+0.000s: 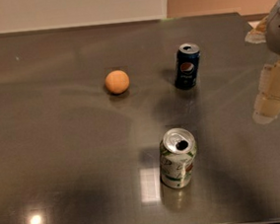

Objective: Move pepsi can near 7up can

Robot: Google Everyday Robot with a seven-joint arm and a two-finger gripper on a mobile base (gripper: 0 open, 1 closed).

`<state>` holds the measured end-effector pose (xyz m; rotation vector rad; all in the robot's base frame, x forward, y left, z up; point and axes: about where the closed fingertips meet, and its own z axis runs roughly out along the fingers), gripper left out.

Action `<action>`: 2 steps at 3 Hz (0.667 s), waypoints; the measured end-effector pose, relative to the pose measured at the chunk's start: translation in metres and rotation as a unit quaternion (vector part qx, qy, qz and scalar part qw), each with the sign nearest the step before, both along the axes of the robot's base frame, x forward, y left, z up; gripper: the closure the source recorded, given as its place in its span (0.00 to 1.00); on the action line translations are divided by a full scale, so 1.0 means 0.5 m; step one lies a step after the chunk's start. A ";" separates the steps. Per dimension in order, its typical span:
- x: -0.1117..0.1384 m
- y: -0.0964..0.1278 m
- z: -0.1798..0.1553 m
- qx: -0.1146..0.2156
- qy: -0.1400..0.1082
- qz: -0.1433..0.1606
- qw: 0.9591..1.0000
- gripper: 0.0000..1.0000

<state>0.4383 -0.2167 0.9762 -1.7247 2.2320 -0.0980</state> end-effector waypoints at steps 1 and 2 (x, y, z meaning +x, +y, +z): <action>0.016 0.001 0.003 0.006 0.001 0.001 1.000 0.00; 0.066 0.001 0.004 0.026 0.004 0.001 1.000 0.00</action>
Offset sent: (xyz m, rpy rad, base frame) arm 0.0698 -0.0019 0.0012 0.1136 0.0356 -0.0012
